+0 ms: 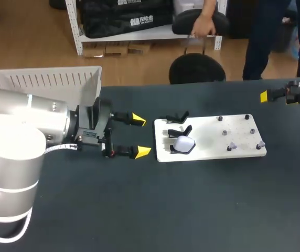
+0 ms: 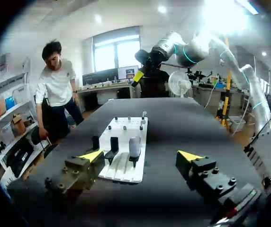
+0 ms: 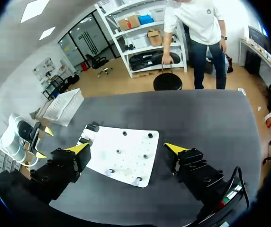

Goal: Pick up each earbud case from the left stands, insert the matching earbuds, close the lid, and place the case in the box.

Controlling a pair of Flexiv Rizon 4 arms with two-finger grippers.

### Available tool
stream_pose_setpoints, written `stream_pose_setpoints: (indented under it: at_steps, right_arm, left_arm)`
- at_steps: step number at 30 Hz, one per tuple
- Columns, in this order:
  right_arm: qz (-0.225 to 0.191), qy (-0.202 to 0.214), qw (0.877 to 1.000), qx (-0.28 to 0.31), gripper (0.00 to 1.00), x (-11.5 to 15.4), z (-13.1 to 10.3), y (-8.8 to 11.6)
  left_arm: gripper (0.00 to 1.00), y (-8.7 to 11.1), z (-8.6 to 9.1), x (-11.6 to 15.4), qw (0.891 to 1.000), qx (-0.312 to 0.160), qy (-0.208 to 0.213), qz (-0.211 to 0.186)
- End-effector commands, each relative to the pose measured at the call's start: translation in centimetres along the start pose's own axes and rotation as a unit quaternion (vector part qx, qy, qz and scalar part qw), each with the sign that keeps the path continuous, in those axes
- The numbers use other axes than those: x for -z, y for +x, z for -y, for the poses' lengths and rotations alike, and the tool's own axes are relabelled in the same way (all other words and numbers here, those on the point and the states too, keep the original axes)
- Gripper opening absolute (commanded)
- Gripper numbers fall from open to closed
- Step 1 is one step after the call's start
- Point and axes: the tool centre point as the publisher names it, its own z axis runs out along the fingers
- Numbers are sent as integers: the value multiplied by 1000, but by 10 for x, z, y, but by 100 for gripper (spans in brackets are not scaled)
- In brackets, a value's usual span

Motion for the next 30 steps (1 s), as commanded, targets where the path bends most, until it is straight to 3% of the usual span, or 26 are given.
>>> stream_pose_setpoints:
  at_steps: [1, 7, 12, 23, 30]
  right_arm:
    - [0, 0, 1000, 0, 100, 0, 1, 0]
    - [0, 0, 1000, 0, 100, 0, 1, 0]
    - [0, 0, 1000, 0, 100, 0, 1, 0]
    - [0, 0, 1000, 0, 100, 0, 1, 0]
    - [0, 0, 1000, 0, 100, 0, 1, 0]
  left_arm:
    - [100, 2, -2, -6, 1000, -1, -1, 2]
    - [100, 2, -2, -6, 1000, -1, -1, 2]
    - [100, 7, 1, -35, 1000, 5, -1, -1]
    - [100, 12, 4, -71, 999, 24, 14, -22]
    - [100, 12, 4, -71, 999, 24, 14, -22]
